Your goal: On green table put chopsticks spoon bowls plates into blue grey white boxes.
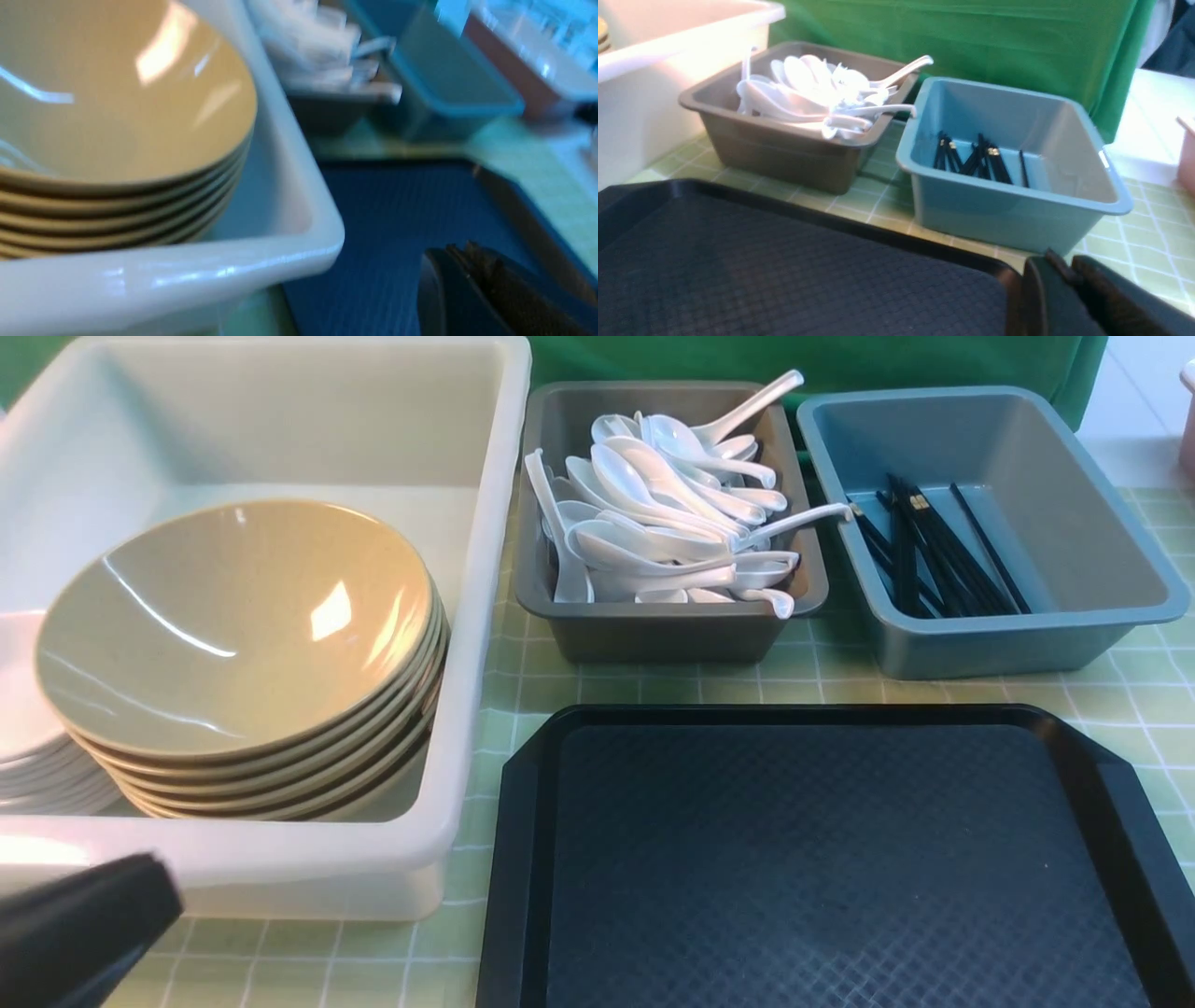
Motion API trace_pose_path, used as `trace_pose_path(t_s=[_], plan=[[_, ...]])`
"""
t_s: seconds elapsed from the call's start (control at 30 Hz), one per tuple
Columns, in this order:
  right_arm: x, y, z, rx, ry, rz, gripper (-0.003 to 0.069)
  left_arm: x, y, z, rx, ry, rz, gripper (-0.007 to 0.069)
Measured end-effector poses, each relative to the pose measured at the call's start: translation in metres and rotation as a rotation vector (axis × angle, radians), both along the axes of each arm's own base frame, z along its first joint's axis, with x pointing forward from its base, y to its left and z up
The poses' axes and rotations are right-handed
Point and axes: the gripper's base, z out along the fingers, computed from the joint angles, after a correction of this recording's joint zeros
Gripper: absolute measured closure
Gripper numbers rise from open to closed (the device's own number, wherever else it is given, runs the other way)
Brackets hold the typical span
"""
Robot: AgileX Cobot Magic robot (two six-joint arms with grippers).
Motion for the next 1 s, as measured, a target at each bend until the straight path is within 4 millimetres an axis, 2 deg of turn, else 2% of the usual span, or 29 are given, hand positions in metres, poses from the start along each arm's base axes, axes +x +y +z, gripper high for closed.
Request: trace_pose_path(t_s=[0.1, 0.27, 0.83, 1.0], plan=[[-0.001, 0.001, 0.000, -0.028, -0.007, 0.035, 0.0635, -0.017, 0.004, -0.010, -0.019, -0.174, 0.042, 0.0627], [-0.001, 0.001, 0.000, -0.034, -0.007, 0.043, 0.0637, -0.017, 0.011, -0.009, 0.067, -0.292, 0.114, 0.0627], [-0.001, 0.002, -0.001, -0.034, 0.000, 0.045, 0.0632, -0.016, 0.013, -0.013, 0.118, -0.289, 0.128, 0.0627], [-0.001, 0.002, -0.001, -0.034, 0.001, 0.045, 0.0624, 0.000, 0.025, -0.032, 0.190, -0.307, 0.260, 0.0627]])
